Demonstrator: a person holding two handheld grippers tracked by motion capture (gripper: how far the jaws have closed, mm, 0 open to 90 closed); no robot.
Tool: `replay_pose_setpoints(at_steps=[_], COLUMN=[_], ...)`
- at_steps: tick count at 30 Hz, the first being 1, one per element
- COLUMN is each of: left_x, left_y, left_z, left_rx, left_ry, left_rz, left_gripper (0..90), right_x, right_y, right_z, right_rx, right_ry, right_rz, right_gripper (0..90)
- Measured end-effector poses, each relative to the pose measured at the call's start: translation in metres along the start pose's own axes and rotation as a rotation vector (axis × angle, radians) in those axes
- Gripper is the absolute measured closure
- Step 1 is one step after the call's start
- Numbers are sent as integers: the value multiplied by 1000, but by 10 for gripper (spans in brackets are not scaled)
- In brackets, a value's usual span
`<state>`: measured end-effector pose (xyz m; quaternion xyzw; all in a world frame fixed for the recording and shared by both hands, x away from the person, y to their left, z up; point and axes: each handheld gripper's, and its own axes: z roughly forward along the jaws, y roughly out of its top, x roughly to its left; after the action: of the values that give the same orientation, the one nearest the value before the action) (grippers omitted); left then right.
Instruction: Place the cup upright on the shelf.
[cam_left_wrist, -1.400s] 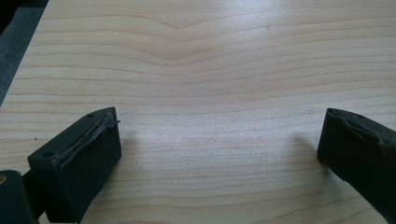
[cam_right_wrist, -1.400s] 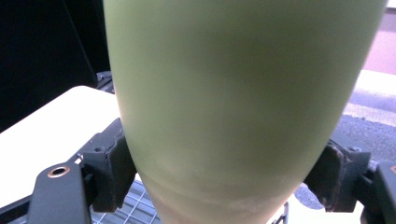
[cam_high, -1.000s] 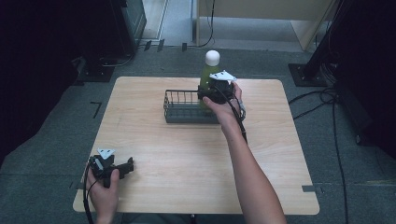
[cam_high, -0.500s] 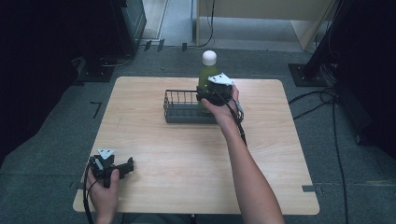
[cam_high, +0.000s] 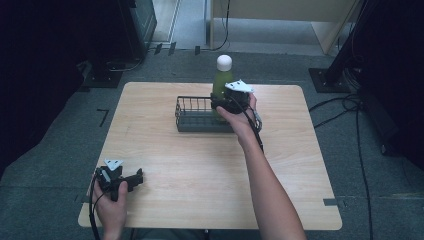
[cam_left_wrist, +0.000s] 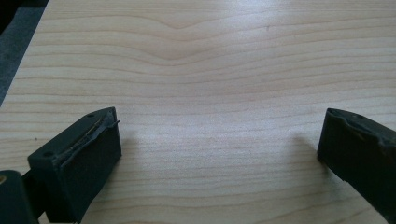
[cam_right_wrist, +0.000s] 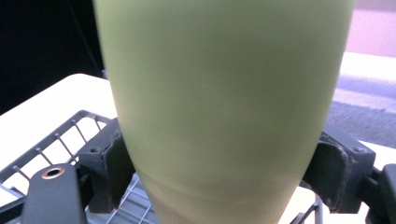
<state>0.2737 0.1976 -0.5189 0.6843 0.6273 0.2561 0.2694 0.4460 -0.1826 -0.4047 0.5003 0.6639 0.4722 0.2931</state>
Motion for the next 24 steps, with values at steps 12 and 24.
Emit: replay_pose_setpoints(at_steps=[12, 24], left_x=[0, 0], left_y=[0, 0], left_z=[0, 0], left_rx=[0, 0], left_ry=[0, 0], left_rz=[0, 0], left_gripper=[0, 0], right_x=[-6, -15], right_y=[-1, -26], right_z=[-14, -44], right_rx=[87, 91], right_ry=[33, 64], right_rz=[14, 34], right_gripper=[65, 44])
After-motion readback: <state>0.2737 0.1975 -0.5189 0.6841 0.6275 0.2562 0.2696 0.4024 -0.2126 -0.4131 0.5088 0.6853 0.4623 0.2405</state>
